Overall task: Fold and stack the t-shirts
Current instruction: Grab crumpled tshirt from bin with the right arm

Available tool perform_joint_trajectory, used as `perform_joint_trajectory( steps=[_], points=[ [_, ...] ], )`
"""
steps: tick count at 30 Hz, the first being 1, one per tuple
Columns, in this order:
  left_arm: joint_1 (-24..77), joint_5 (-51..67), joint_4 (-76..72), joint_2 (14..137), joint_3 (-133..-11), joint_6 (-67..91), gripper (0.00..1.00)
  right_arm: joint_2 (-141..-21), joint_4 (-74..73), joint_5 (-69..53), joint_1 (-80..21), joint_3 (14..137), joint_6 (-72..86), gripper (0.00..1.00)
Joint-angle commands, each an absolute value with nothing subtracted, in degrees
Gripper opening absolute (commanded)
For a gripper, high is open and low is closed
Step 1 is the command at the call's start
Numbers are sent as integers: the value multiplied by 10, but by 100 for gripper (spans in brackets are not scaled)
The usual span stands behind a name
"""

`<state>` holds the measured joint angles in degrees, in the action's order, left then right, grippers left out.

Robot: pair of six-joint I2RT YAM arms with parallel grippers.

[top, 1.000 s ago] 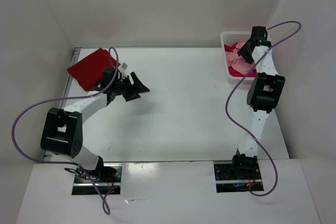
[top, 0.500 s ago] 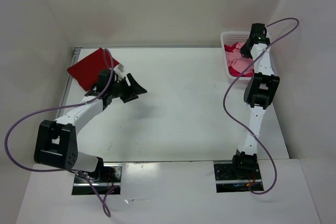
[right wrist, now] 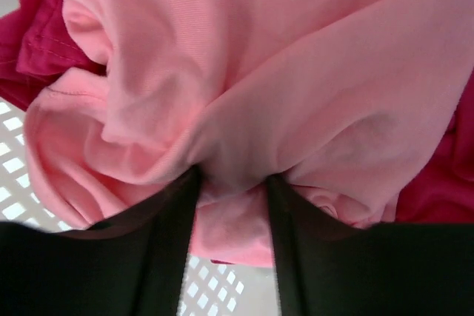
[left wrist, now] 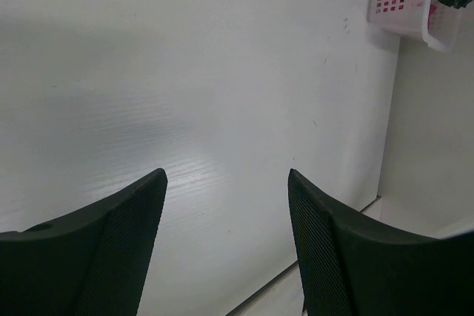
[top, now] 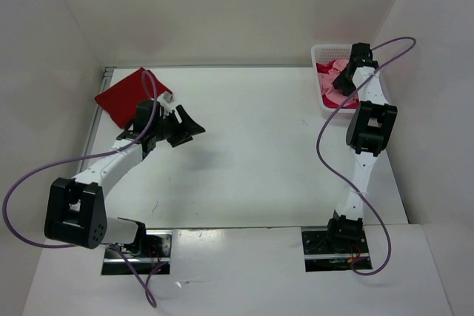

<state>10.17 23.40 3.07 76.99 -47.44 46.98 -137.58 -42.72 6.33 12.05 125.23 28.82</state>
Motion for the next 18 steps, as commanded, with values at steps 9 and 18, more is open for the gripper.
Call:
perform_joint_trajectory(
  steps=[9,18],
  points=[
    [104,235,26,774,-473,484,73,-1353,-385,59,124,1306,293,2],
    [104,240,47,786,-521,473,73,-1198,-365,29,119,1256,310,0]
  ],
)
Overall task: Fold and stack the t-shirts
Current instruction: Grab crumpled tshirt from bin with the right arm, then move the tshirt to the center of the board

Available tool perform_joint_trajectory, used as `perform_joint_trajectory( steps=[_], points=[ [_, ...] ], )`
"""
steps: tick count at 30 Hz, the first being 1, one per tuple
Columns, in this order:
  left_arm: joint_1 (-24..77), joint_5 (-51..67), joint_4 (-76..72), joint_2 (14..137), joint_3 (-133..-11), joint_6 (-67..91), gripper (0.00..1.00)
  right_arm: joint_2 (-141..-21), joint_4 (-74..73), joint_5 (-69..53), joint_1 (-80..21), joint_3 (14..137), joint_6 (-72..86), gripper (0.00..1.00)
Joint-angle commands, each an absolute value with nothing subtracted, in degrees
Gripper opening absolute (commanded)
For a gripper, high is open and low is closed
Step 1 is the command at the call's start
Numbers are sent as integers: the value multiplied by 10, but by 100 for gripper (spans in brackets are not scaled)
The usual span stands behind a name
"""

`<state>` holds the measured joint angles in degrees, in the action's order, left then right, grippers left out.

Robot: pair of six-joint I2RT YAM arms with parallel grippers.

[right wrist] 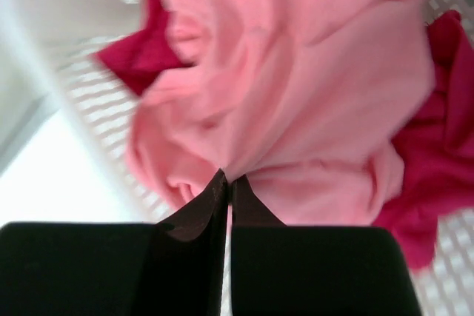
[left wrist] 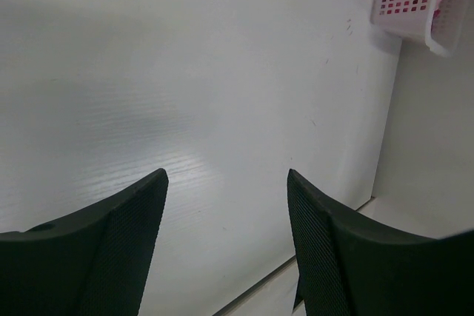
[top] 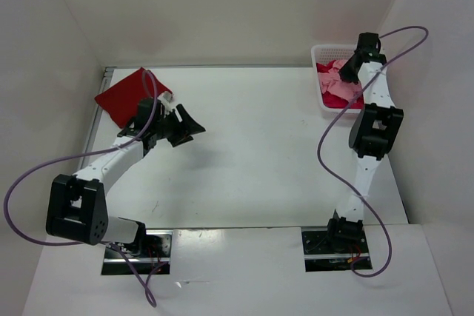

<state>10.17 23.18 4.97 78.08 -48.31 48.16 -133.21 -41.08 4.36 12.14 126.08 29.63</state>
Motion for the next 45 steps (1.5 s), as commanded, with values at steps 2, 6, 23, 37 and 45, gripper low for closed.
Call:
perform_joint_trajectory(
  steps=[2,6,23,37,45],
  points=[
    [104,253,47,799,-539,473,72,-1154,-350,-10,119,1218,324,0],
    [104,265,42,805,-551,473,72,-1028,-309,-77,119,1164,347,0],
    [30,255,42,805,-575,478,71,-969,-171,-432,-134,1333,518,0],
    [-112,250,46,743,-504,495,71,-873,-72,-399,-121,851,491,0],
    [-113,204,67,732,-465,458,71,-871,-141,-266,-93,629,413,42]
  ],
)
